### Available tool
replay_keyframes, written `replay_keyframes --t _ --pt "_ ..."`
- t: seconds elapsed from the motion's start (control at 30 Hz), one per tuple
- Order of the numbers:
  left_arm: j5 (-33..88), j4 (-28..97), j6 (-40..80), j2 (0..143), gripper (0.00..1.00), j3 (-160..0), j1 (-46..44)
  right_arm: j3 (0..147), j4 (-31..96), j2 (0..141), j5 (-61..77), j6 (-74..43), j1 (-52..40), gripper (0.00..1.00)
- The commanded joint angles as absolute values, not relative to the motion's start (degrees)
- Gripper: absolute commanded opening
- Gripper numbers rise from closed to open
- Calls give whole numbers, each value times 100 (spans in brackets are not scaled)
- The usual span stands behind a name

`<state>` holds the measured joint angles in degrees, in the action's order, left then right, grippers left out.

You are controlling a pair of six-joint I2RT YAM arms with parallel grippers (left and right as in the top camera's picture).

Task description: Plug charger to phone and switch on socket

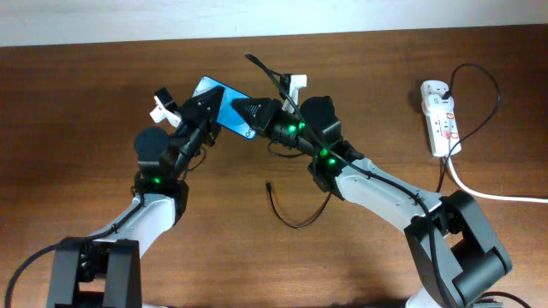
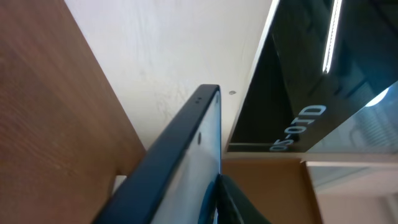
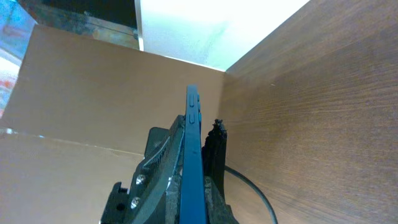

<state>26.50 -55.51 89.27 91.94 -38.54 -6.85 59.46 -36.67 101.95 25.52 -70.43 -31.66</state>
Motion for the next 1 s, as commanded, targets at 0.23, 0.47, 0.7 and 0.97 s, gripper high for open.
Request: replay_keyframes --t 0.23,0.47,0.7,0.97 --pt "3129 -5835 9334 9183 0 -3927 -740 5920 -3562 10171 3662 -6517 -3315 98" --pt "4412 -4429 9336 9183 0 -3927 272 5920 -1844 9574 5673 -4733 -1221 98" --pt "6331 -3979 9323 9192 0 -3940 1004 5920 1835 8831 4261 -2178 -1160 99" --pt "7207 -3935 9428 10691 0 -5511 731 5920 3323 8388 2587 -1372 -1603 95"
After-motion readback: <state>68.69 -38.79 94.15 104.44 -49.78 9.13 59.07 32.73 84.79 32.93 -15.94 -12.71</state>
